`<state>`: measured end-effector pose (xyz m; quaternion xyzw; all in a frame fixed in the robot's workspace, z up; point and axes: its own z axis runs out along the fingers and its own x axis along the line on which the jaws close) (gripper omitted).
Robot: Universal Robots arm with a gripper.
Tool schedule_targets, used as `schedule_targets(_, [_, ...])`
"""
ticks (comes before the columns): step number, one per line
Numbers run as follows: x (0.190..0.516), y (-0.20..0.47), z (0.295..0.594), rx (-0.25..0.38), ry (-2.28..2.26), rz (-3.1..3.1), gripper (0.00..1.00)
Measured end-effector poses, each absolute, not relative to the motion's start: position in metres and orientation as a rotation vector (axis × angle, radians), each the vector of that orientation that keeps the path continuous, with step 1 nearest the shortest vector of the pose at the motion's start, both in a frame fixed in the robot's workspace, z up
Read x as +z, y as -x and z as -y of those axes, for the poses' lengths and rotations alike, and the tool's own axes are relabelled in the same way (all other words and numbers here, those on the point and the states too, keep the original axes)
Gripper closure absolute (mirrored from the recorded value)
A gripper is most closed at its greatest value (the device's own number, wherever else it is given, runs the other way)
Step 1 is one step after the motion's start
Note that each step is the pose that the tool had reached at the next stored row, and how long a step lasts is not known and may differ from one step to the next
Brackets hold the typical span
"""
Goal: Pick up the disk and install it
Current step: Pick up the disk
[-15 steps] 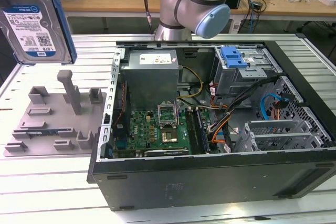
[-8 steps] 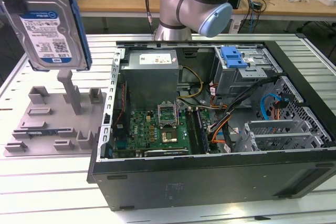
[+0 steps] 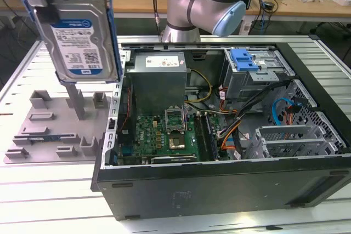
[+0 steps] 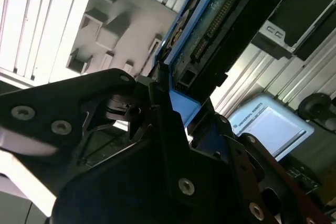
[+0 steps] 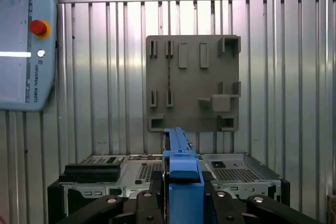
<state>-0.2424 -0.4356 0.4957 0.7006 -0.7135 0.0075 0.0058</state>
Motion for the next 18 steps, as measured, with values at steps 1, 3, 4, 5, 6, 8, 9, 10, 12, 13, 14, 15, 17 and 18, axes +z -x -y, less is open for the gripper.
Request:
schedule_targets(1, [0.496,0.238,0.438,0.024,-2.193,2.233,0.63])
schedule_targets(3, [0.496,0.229,0.442,0.024,-2.193,2.233,0.63])
schedule_targets(4, [0.496,0.224,0.445,0.024,-2.193,2.233,0.63])
schedule_targets(5, [0.496,0.218,0.448,0.024,-2.193,2.233,0.63])
schedule_targets(6, [0.496,0.212,0.450,0.023,-2.193,2.233,0.63])
schedule_targets(8, [0.496,0.200,0.456,0.023,-2.193,2.233,0.63])
schedule_targets(9, [0.496,0.193,0.460,0.023,-2.193,2.233,0.63])
schedule_targets(10, [0.496,0.188,0.462,0.023,-2.193,2.233,0.63])
schedule_targets(12, [0.496,0.178,0.467,0.023,-2.193,2.233,0.63])
schedule_targets(13, [0.496,0.174,0.469,0.023,-2.193,2.233,0.63])
schedule_targets(14, [0.496,0.170,0.472,0.023,-2.193,2.233,0.63])
schedule_targets(15, [0.496,0.165,0.474,0.023,-2.193,2.232,0.63])
schedule_targets(17, [0.496,0.156,0.479,0.023,-2.193,2.233,0.63])
schedule_targets(18, [0.496,0.151,0.481,0.023,-2.193,2.232,0.63])
